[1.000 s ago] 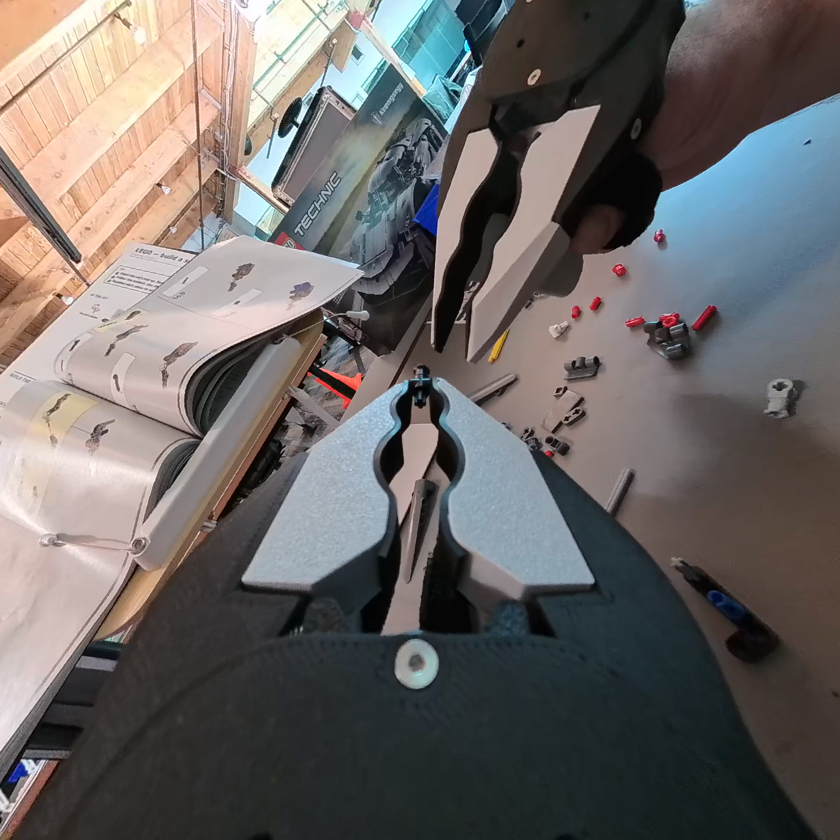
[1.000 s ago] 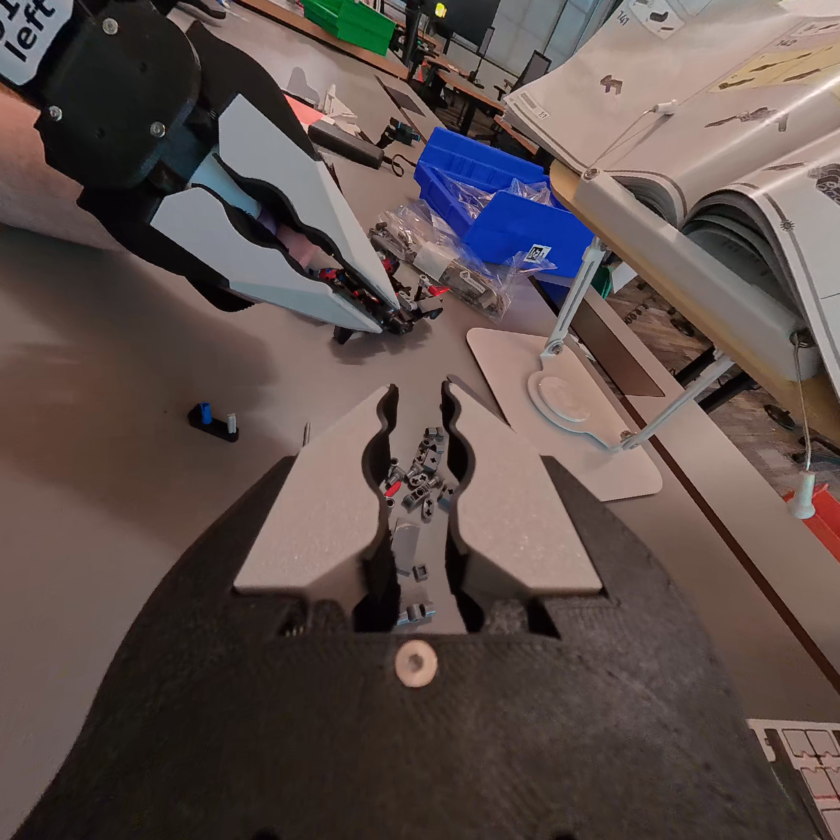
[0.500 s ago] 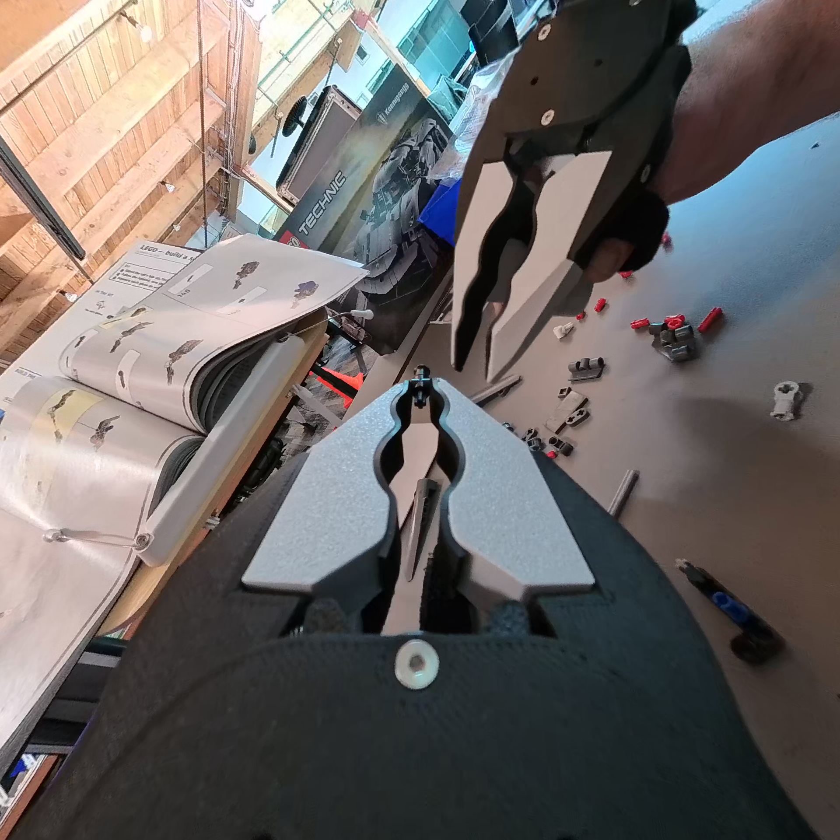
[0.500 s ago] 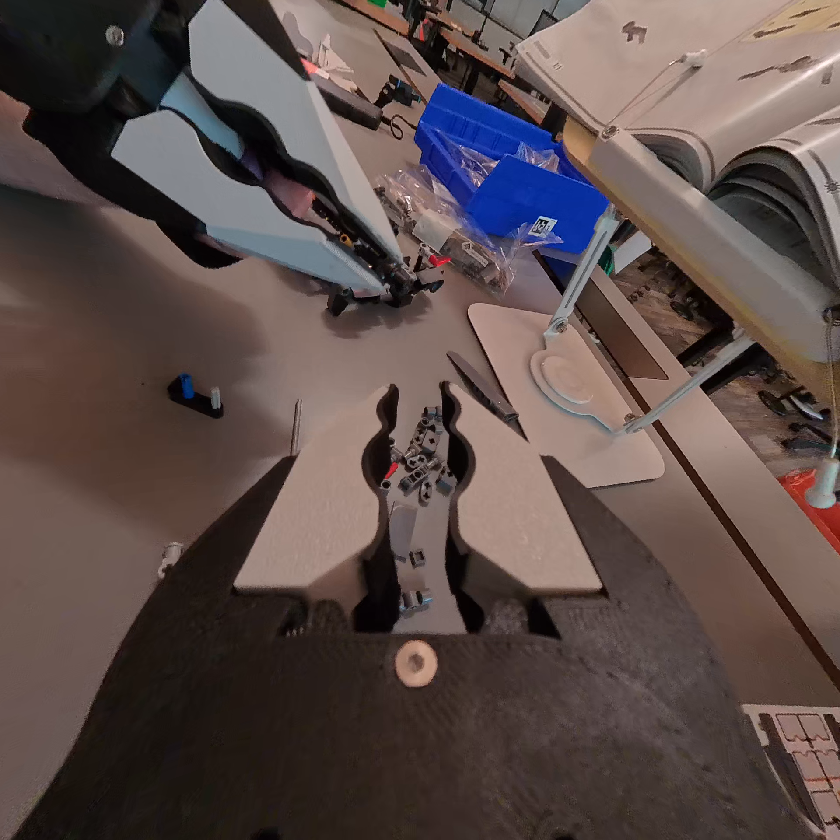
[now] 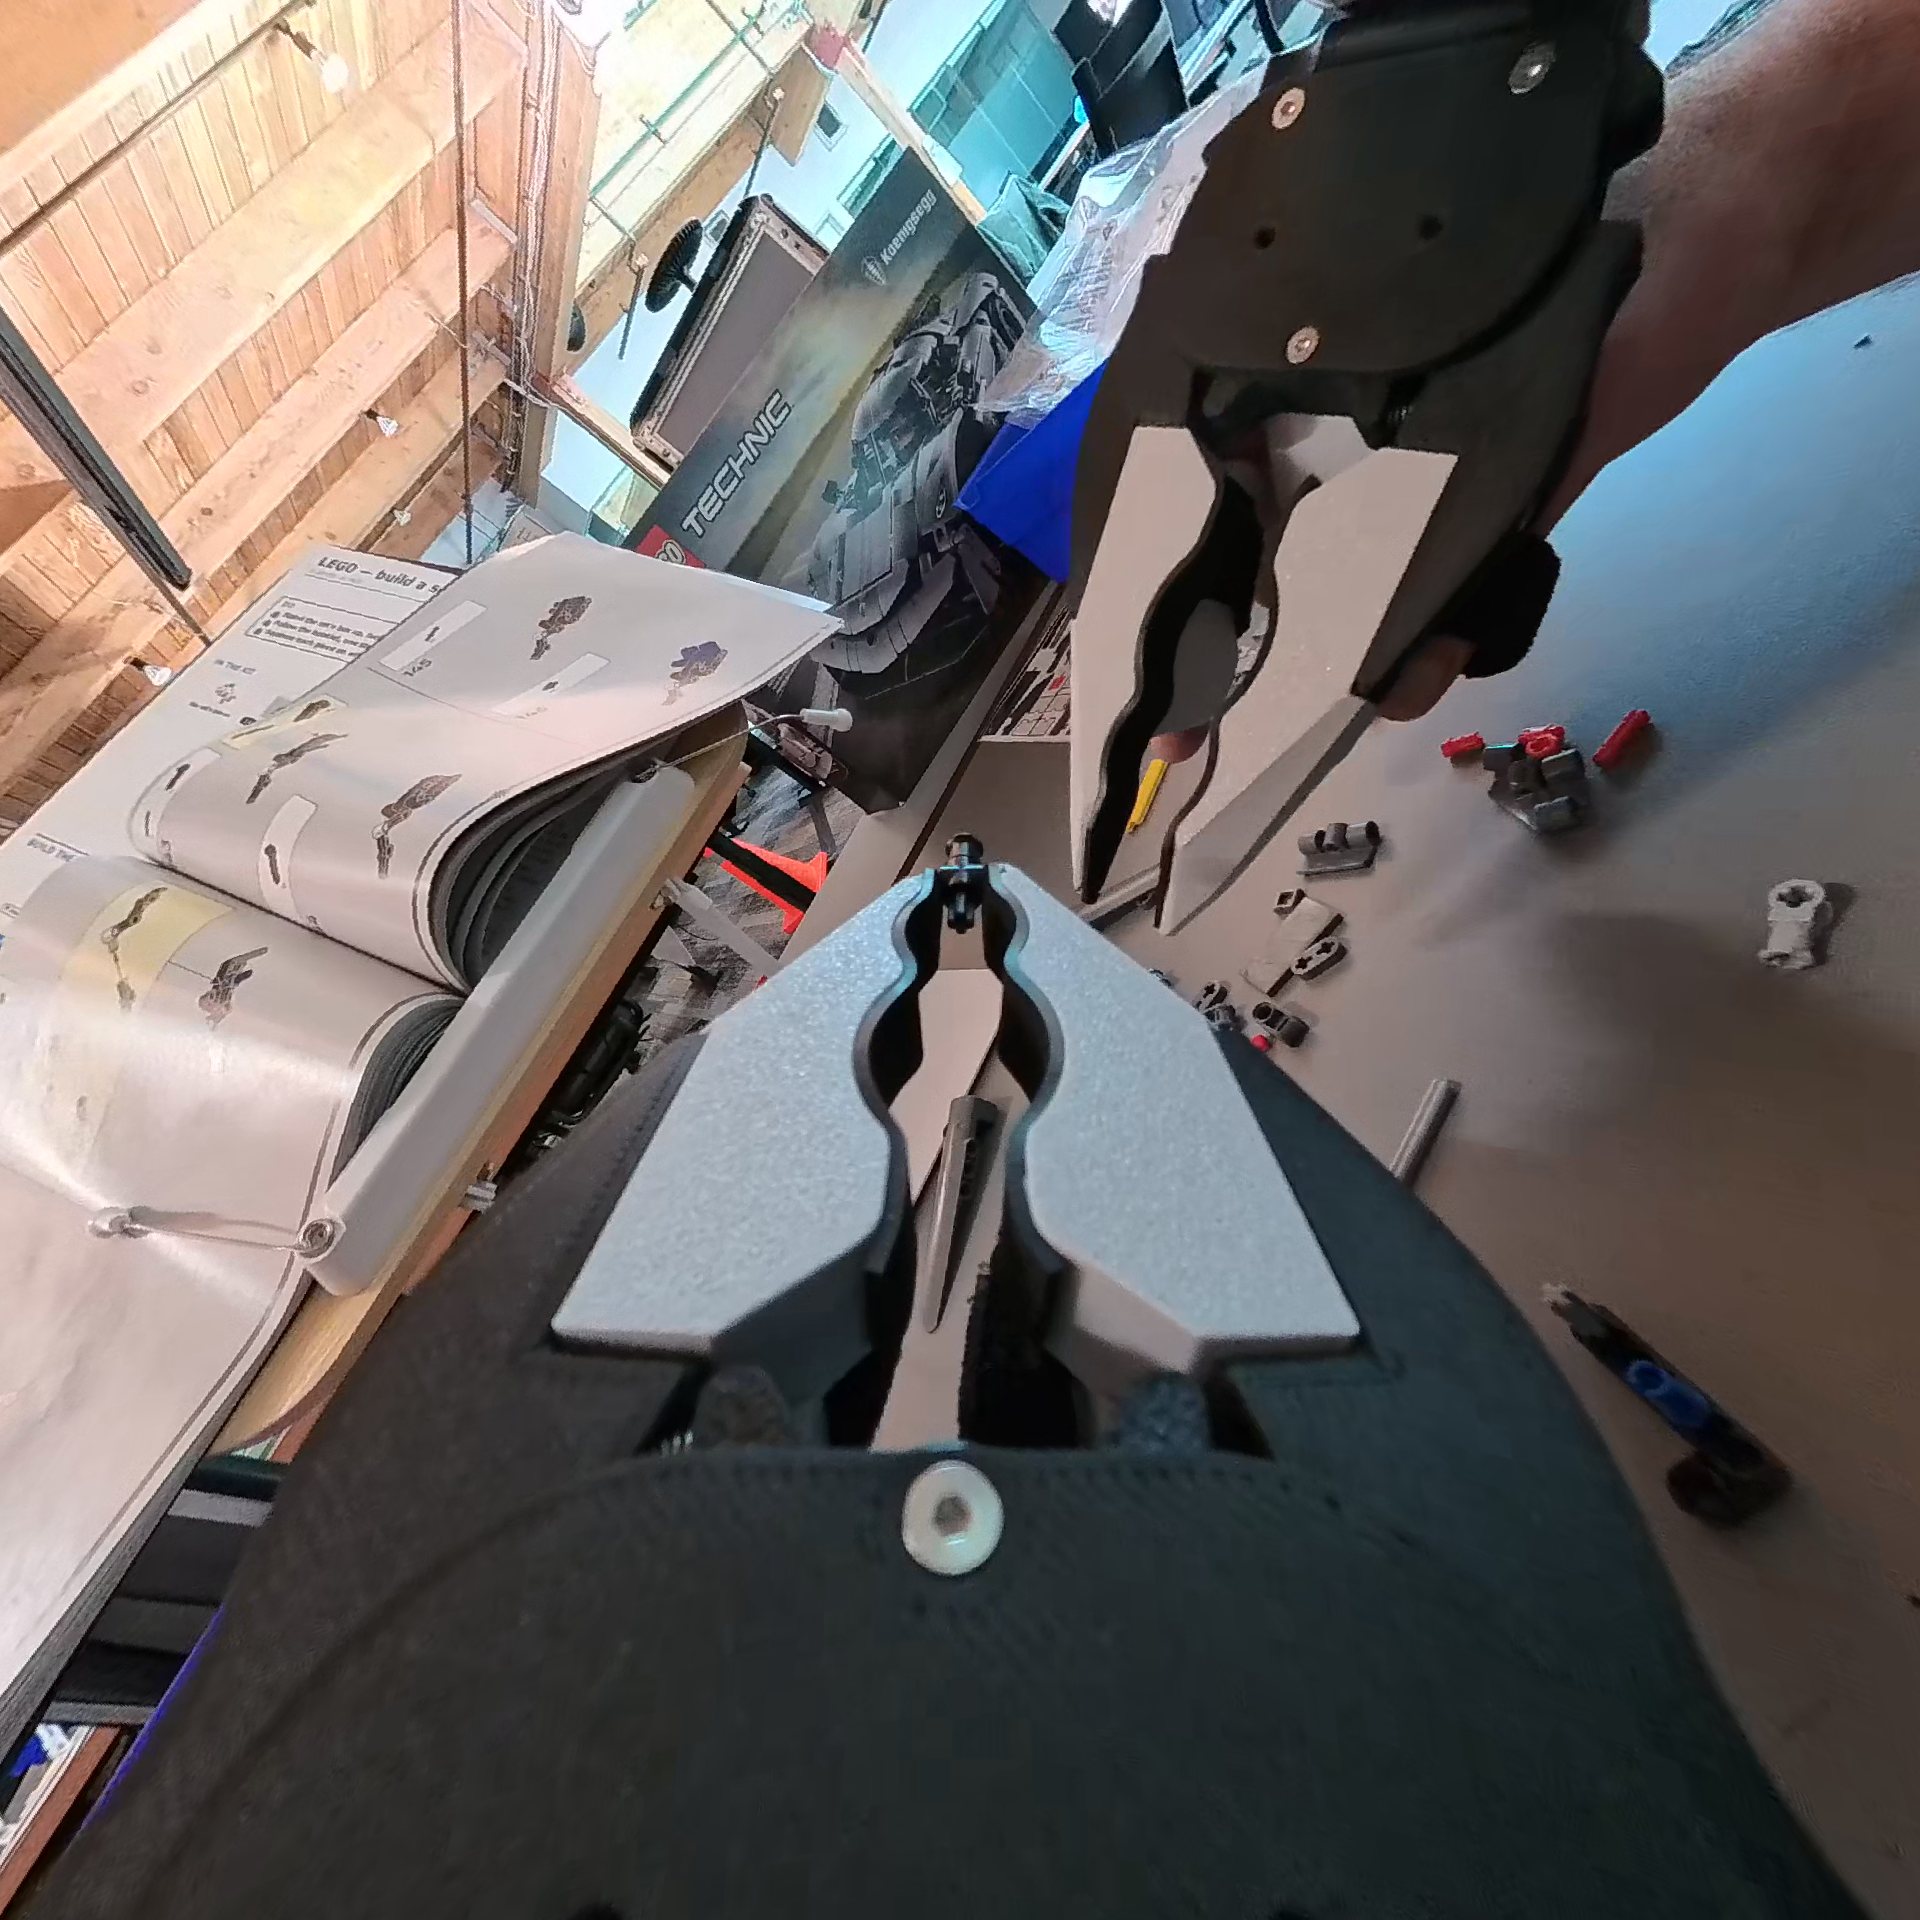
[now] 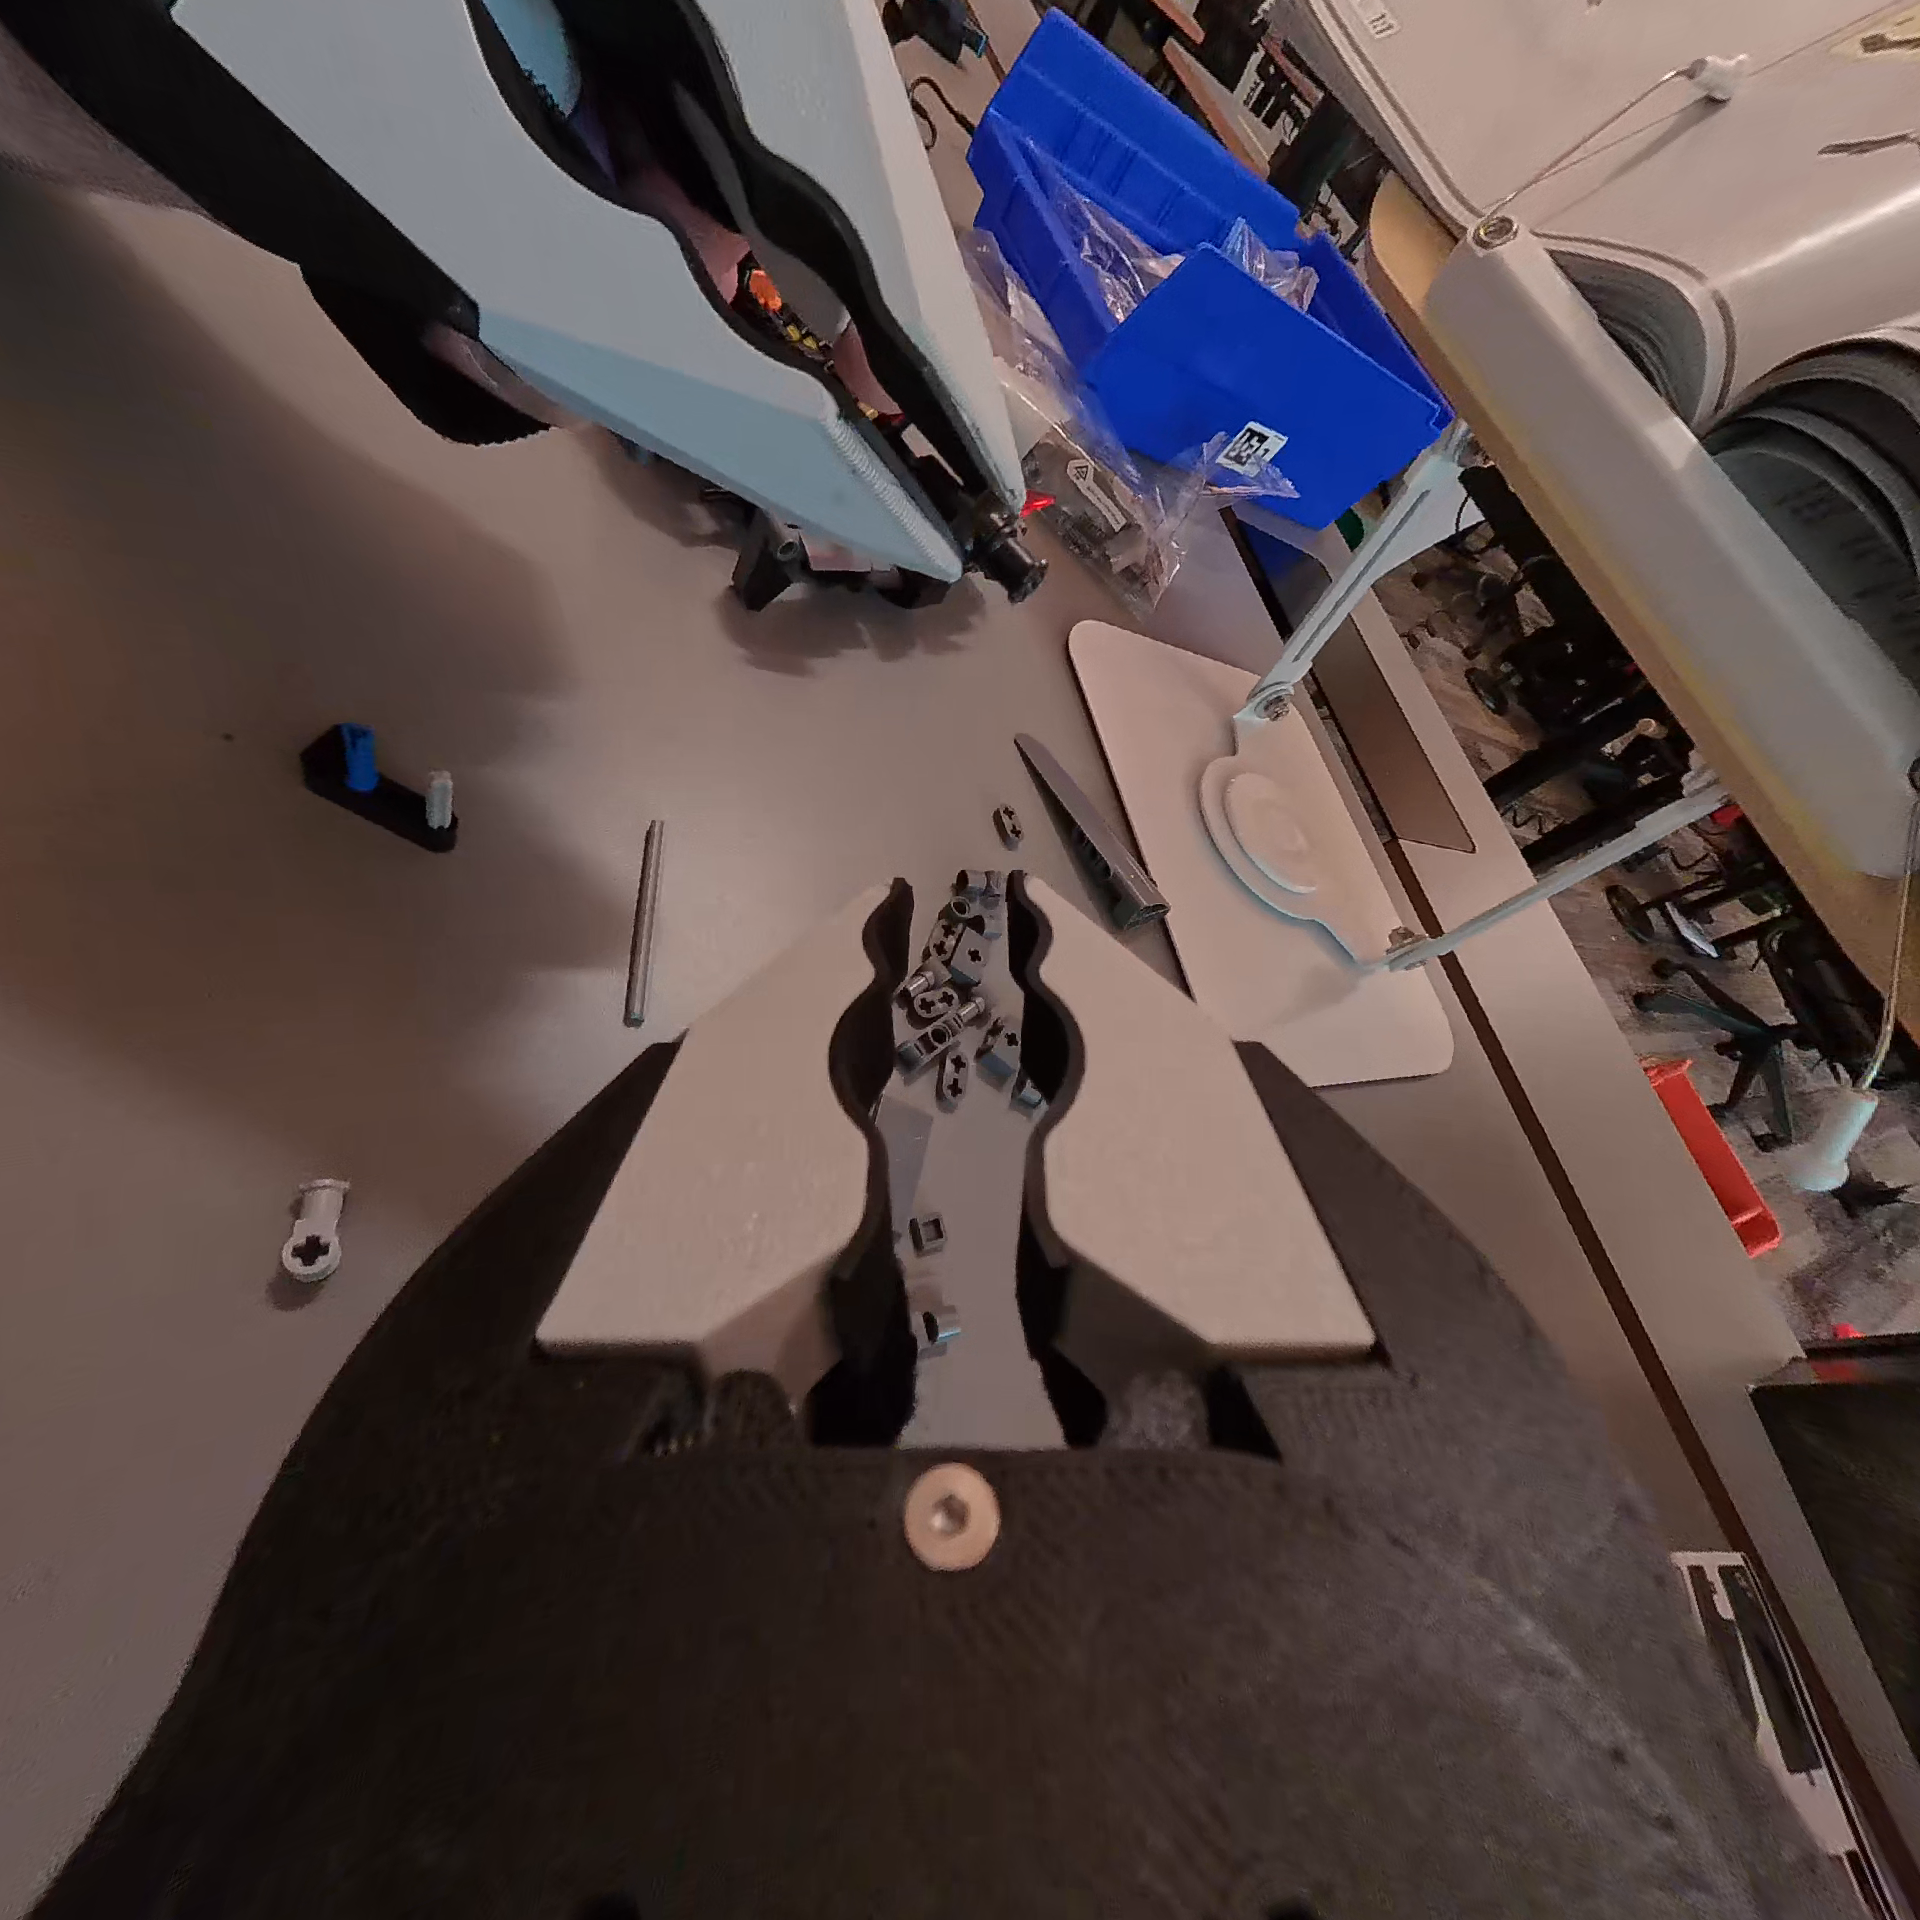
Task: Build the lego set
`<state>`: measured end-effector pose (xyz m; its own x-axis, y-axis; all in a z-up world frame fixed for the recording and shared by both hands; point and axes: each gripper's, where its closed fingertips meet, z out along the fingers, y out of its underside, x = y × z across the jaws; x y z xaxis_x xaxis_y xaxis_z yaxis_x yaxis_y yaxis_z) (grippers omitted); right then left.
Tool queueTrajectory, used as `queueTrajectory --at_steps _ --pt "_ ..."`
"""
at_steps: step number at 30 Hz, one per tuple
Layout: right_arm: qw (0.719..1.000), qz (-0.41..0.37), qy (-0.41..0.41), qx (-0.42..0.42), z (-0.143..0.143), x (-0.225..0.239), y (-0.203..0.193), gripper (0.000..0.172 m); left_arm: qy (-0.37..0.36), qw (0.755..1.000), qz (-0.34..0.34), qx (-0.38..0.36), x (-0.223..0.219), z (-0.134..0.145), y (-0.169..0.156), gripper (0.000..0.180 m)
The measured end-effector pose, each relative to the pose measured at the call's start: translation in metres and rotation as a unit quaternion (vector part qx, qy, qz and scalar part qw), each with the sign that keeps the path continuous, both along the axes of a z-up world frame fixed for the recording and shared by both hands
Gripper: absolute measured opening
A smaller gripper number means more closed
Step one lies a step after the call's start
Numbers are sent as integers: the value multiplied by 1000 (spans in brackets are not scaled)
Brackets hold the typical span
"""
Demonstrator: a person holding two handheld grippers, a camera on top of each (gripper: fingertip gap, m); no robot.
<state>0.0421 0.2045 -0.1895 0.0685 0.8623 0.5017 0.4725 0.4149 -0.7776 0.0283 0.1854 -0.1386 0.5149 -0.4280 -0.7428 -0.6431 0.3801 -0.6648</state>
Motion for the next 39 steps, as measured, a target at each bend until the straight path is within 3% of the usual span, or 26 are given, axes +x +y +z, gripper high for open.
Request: queueTrajectory --at_steps 6,39 --pt "999 -12 -19 29 -4 2 5 14 0 1000 5 -2 -2 -2 3 5" --pt "1000 -15 -5 25 4 2 4 13 3 1000 3 6 -2 1 1 5"
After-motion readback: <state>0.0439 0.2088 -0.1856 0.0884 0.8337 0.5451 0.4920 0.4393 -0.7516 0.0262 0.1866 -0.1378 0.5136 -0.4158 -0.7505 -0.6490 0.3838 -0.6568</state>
